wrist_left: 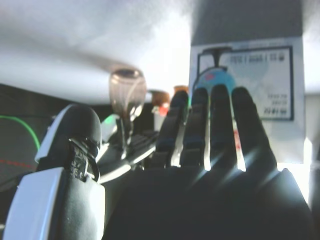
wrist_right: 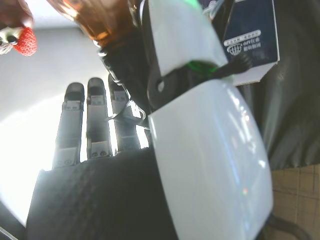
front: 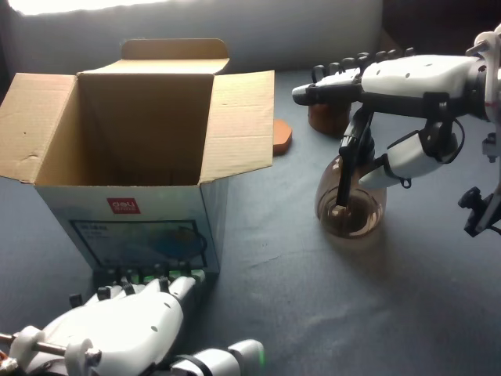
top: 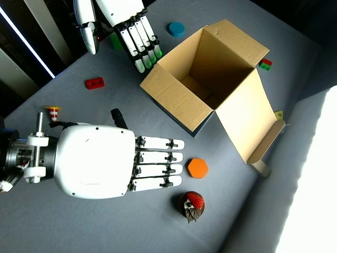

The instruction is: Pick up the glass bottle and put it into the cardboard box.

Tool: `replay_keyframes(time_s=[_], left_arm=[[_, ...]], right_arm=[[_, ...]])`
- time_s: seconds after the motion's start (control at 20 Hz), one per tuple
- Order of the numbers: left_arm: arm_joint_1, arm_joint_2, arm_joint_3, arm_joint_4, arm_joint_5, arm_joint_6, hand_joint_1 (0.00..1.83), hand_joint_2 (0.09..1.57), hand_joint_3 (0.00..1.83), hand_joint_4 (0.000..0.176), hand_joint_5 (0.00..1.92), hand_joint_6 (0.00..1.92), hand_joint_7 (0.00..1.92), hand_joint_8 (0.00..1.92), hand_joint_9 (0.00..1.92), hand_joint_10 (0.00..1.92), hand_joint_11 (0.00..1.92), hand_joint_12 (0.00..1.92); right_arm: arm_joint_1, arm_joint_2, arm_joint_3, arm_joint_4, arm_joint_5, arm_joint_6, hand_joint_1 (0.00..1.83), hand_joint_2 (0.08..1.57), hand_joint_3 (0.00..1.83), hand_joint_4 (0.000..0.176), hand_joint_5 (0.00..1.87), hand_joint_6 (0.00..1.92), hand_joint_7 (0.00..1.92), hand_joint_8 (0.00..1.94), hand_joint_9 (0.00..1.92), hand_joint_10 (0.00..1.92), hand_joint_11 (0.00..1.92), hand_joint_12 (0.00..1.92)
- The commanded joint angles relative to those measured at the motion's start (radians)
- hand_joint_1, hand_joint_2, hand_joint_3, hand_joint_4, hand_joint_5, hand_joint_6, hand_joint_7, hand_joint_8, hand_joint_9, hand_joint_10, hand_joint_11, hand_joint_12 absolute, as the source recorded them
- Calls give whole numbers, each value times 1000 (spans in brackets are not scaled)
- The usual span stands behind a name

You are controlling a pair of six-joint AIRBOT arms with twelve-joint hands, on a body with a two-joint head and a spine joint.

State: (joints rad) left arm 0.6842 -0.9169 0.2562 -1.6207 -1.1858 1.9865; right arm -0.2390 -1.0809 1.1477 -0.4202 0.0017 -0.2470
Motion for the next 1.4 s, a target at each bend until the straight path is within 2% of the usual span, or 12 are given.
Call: replay_keyframes(time_s=[0.0,0.5,0.65,0.75,0.8,0.85,0.9,1.0,1.05,1.1,1.15,1.35], left_arm=[[-3,-1,7,87,-30,-10,90,1234,6,0,68,6,49,4,57,8,0,0],[15,0,29,93,-8,-23,108,1228,1,0,87,11,61,6,62,7,0,0],[28,0,42,123,19,-23,109,1229,1,0,88,11,61,6,62,7,0,0],[41,1,54,146,48,-23,113,1235,4,0,89,10,62,5,62,6,0,0],[44,2,56,146,52,-23,114,1235,4,0,89,9,62,5,62,6,0,0],[48,6,56,147,53,-33,114,1235,4,0,89,9,62,5,62,6,0,0],[51,10,57,152,53,-43,114,1235,3,0,87,8,62,4,63,5,0,0],[54,16,60,154,53,-53,107,1237,4,0,85,5,63,3,63,5,0,0],[56,17,64,156,53,-60,107,1237,4,0,82,4,63,3,63,5,0,0],[63,18,67,170,52,-75,105,1238,4,0,78,2,63,3,63,4,0,0],[75,19,73,201,51,-104,103,1239,4,0,74,0,63,3,64,4,0,0],[95,29,78,208,51,-119,100,1240,4,0,74,0,64,2,64,4,0,0]], right_arm=[[13,2,0,5,96,2,1285,1010,0,0,103,1,113,0,47,0,0,0],[11,3,4,5,106,0,1281,1011,0,0,109,2,118,2,46,0,0,0],[11,3,4,5,111,1,1266,1009,0,0,103,0,115,1,44,0,0,0],[11,3,4,5,111,2,1260,1027,4,0,346,29,351,28,237,29,0,465],[10,3,4,5,110,2,1282,1034,5,0,446,59,472,50,350,67,0,858],[9,3,4,5,110,2,1283,1041,7,0,532,89,576,74,450,107,0,1157],[9,3,4,5,110,2,1283,1057,7,0,685,138,776,84,617,244,61,1445],[9,3,4,5,110,2,1280,1072,4,0,800,197,940,87,679,590,260,1495],[10,3,4,5,110,2,1230,1127,10,0,808,1015,1008,771,734,806,413,1517],[10,4,4,5,110,2,1227,1139,3,0,814,1151,1027,949,824,942,568,1523],[11,4,4,5,110,3,1368,1130,0,0,826,1134,1051,948,847,1272,720,1519],[25,21,-3,5,109,10,1378,1116,0,0,877,1094,1096,871,844,1280,744,1520]])
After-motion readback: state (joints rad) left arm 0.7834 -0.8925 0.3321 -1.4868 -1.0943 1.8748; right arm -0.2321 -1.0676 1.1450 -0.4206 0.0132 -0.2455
